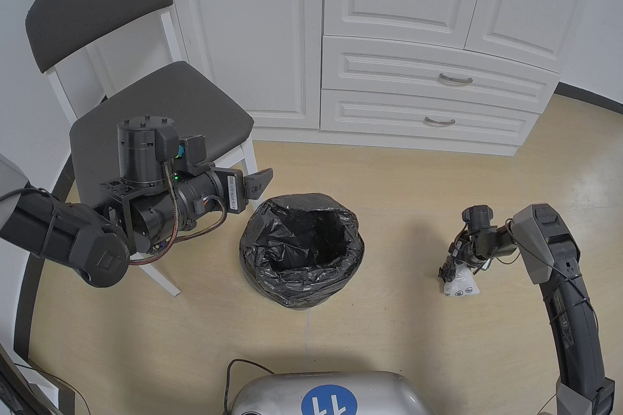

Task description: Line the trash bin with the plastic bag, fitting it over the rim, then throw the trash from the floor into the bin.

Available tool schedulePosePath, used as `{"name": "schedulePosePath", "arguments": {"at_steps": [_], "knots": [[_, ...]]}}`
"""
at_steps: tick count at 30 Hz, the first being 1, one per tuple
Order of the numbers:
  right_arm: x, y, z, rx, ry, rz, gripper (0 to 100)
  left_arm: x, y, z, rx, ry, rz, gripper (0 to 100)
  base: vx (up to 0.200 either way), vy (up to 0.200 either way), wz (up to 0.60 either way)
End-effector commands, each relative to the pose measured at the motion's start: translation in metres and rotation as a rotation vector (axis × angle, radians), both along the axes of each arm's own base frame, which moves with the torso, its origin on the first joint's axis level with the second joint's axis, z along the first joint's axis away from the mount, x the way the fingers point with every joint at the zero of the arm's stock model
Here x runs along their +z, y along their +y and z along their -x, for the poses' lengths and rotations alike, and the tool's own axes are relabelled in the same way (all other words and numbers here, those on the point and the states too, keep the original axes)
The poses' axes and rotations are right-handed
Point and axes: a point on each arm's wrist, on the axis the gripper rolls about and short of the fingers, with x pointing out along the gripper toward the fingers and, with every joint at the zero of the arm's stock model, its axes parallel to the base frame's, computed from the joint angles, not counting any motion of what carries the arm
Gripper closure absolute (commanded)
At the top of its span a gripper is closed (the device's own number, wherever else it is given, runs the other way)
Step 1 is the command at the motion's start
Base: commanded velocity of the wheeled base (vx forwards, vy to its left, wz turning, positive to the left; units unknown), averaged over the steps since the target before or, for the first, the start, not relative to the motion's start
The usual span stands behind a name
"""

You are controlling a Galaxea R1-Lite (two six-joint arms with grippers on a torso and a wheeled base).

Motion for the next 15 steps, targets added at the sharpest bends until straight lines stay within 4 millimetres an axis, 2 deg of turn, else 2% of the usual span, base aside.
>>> {"name": "schedulePosePath", "arguments": {"at_steps": [1, 8, 15], "knots": [[-0.001, 0.000, 0.000, 0.000, 0.000, 0.000, 100, 0.000, 0.000, 0.000, 0.002, 0.000, -0.001, 0, 0.000, 0.000, 0.00], [0.004, -0.003, 0.006, -0.030, 0.023, 0.057, 100, 0.001, 0.002, 0.001, 0.008, -0.002, -0.001, 0, 0.000, 0.000, 0.00], [0.047, -0.010, 0.032, 0.015, 0.109, 0.184, 100, 0.015, 0.009, 0.010, 0.014, -0.034, 0.006, 0, 0.000, 0.000, 0.00]]}}
